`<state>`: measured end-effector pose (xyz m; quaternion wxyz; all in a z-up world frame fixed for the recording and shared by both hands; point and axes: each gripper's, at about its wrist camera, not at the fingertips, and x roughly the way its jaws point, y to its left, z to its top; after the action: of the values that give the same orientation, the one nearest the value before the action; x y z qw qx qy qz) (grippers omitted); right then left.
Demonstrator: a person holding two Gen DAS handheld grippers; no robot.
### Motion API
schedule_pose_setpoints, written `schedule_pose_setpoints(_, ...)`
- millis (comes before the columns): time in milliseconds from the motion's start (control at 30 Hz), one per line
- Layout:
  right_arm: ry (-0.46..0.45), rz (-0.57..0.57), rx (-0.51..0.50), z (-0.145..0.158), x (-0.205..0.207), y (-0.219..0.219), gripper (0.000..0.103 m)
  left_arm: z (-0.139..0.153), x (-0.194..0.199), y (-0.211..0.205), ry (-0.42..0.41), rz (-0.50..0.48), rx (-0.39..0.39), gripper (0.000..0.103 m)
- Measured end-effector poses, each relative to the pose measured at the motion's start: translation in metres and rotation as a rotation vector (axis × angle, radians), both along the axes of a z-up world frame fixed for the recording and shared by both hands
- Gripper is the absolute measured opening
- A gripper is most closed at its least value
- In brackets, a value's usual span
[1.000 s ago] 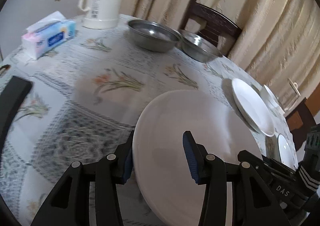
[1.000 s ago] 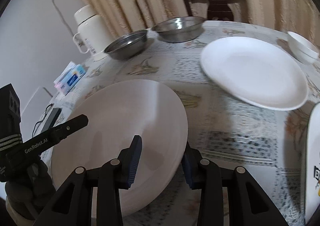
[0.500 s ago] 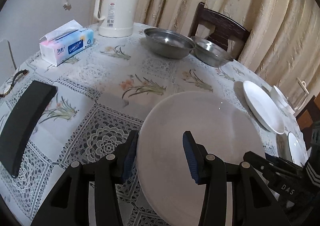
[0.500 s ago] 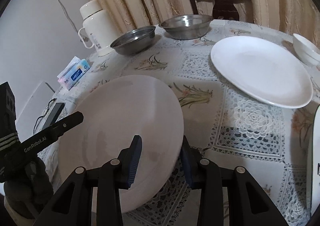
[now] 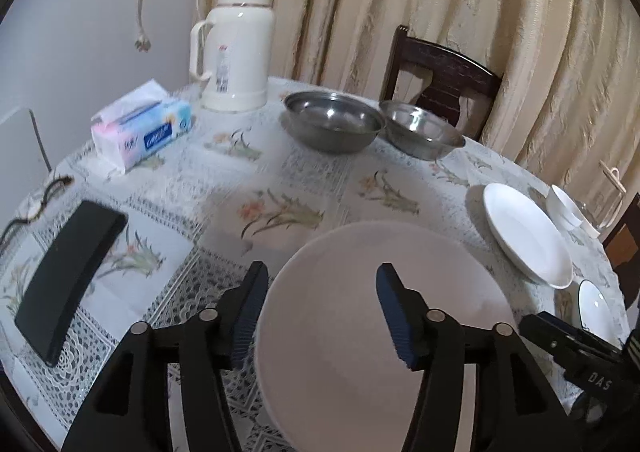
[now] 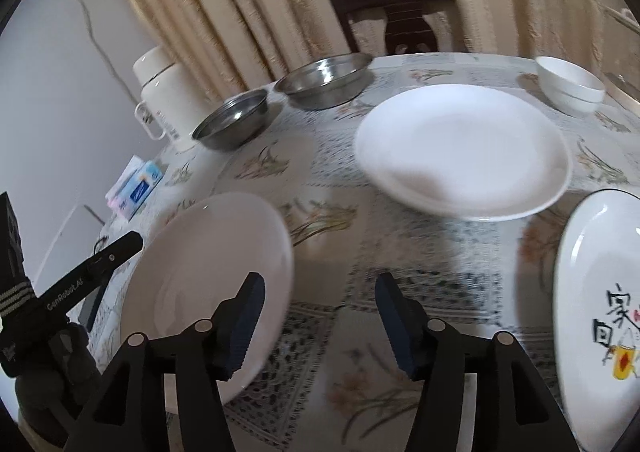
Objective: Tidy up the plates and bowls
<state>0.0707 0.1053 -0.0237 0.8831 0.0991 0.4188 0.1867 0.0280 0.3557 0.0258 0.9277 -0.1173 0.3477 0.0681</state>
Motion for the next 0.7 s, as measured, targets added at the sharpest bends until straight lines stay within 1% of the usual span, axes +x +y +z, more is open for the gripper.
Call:
schedule_pose_setpoints(200, 0.000, -0.057, 0.027, 0.007, 0.004, -0.026, 0.065, 0.007, 0.011, -0.024, 0.002, -0.057, 0.000, 0.062)
schedule_pose_setpoints(233, -0.001, -0.069, 0.031, 0.009, 0.005, -0.032, 0.065, 0.008, 0.013, -0.029, 0.004, -0.067, -0.003, 0.064)
schedule_pose_setpoints(300, -0.005, -0.088, 0.037, 0.011, 0.006, -0.042, 0.065, 0.009, 0.018, -0.038, 0.011, -0.090, -0.017, 0.066)
schedule_pose_setpoints(467, -0.014, -0.148, 0.054, 0.020, 0.013, -0.071, 0.066, 0.011, 0.035, -0.062, 0.044, -0.149, -0.076, 0.066)
schedule_pose_setpoints(567, -0.022, -0.183, 0.053, 0.025, 0.019, -0.089, 0.066, 0.008, 0.047, -0.075, 0.078, -0.180, -0.114, 0.066)
schedule_pose_setpoints(633, -0.022, -0.204, 0.055, 0.028, 0.024, -0.100, 0.066, 0.005, 0.056, -0.085, 0.101, -0.198, -0.124, 0.066)
schedule_pose_setpoints(700, -0.016, -0.217, 0.061, 0.030, 0.029, -0.110, 0.066, 0.003, 0.065, -0.097, 0.120, -0.216, -0.116, 0.066)
